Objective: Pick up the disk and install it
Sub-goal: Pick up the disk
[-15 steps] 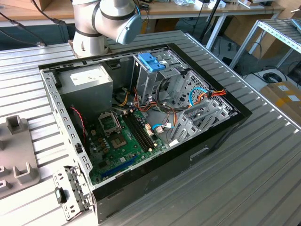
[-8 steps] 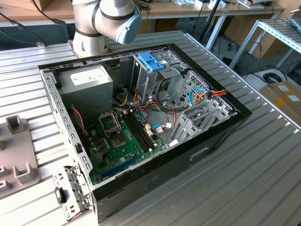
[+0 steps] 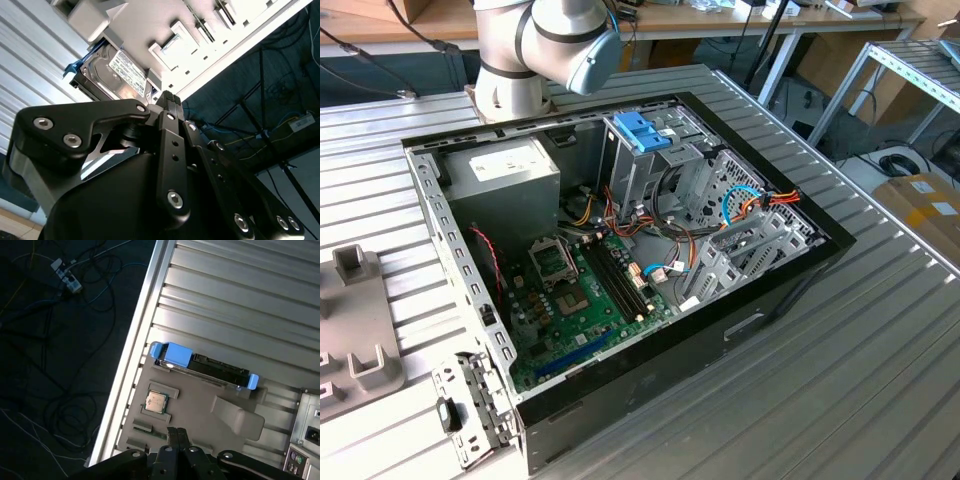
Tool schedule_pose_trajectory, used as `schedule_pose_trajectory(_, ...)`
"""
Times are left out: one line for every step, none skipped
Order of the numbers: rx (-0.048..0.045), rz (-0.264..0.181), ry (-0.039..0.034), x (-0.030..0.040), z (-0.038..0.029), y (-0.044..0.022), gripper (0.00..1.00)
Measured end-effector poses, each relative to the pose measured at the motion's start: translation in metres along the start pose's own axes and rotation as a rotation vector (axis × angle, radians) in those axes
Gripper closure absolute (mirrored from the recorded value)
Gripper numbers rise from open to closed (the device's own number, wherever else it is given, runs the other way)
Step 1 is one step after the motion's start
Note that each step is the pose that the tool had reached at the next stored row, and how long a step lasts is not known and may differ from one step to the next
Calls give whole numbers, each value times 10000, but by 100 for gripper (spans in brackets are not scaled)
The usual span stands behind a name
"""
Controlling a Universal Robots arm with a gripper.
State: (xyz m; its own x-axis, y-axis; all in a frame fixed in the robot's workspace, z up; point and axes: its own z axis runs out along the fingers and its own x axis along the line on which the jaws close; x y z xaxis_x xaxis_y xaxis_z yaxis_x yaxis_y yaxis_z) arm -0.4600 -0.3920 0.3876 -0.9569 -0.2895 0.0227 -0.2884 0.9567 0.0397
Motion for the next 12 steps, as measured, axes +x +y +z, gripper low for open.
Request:
schedule_pose_trajectory(1, -51, 3, 0, 0, 0, 90)
schedule_pose_trajectory(3, -128, 6, 0, 0, 0, 90)
schedule_pose_trajectory(4, -178, 7, 0, 0, 0, 90)
schedule_pose_trajectory(5, -231, 10, 0, 0, 0, 90)
schedule_pose_trajectory(7, -286, 12, 0, 0, 0, 90)
schedule_pose_trajectory(8, -337, 14, 0, 0, 0, 90)
schedule_pose_trajectory(9, -390, 17, 0, 0, 0, 90)
schedule_pose_trajectory(10, -441, 18, 0, 0, 0, 90)
schedule_pose_trajectory(11, -489, 20, 0, 0, 0, 90)
schedule_pose_trajectory(12, -538, 22, 0, 0, 0, 90)
schedule_pose_trajectory(14, -588, 24, 0, 0, 0, 90)
schedule_pose_trajectory(15, -636, 26, 0, -1, 0, 90)
